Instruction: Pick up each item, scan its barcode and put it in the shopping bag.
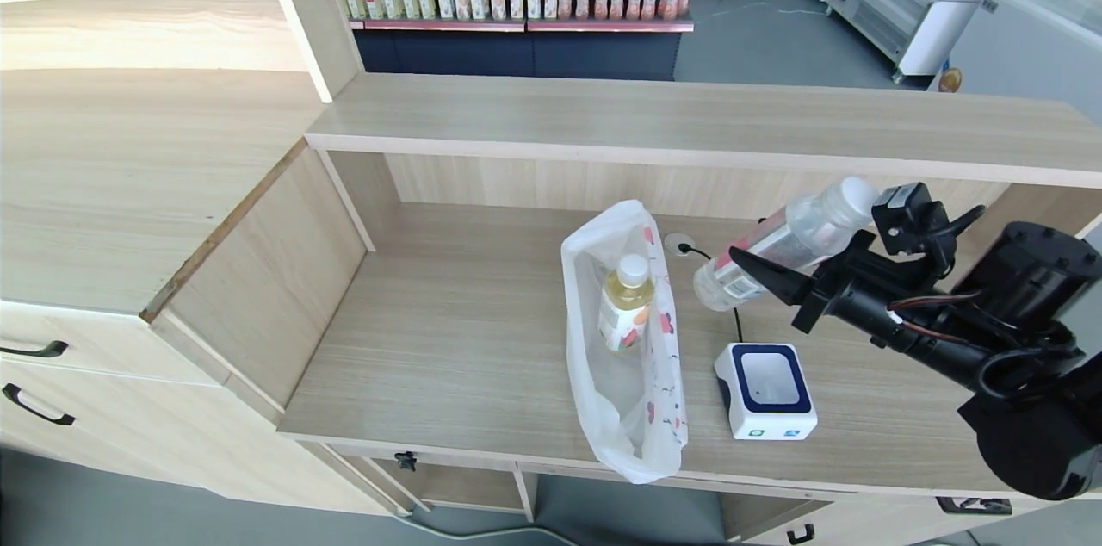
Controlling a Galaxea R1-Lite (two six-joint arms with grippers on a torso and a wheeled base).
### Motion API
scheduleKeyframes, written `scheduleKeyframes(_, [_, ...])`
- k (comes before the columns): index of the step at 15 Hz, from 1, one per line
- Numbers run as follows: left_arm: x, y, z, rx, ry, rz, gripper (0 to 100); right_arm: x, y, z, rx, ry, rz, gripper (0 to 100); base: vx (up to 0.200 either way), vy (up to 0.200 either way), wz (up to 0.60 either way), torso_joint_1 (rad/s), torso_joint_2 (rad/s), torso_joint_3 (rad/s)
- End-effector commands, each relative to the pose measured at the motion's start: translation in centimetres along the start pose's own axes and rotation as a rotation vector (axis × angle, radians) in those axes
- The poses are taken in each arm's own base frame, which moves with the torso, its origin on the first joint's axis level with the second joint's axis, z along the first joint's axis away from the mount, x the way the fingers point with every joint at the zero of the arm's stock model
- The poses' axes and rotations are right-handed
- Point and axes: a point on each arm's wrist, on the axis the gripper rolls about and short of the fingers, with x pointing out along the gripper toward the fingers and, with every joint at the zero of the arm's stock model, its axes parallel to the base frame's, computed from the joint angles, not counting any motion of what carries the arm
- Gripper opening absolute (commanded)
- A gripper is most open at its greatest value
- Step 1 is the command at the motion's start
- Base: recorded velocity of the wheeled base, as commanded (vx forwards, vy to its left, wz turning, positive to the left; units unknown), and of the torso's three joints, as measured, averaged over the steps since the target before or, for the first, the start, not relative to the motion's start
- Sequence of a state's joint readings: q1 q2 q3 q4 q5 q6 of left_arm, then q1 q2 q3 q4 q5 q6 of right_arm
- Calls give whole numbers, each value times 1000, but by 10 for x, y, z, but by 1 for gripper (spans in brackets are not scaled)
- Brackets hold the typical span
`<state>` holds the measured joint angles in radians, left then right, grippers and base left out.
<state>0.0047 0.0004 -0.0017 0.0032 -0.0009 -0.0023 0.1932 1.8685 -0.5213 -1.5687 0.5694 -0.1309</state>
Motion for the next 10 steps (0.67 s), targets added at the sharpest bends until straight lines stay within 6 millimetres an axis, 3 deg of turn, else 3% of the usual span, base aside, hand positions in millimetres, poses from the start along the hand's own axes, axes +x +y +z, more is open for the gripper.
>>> scheduleKeyframes(1, [0,0,0,-1,0,1,100,1,9,2,43,2,-5,0,0,0,0,0,0,0])
scheduleKeyframes(6, [0,0,0,-1,0,1,100,-6,39,-15,257,150,-14,0,0,0,0,0,0,0])
scheduleKeyframes(10, [0,0,0,-1,0,1,100,-1,50,-36,303,226,24,0,0,0,0,0,0,0])
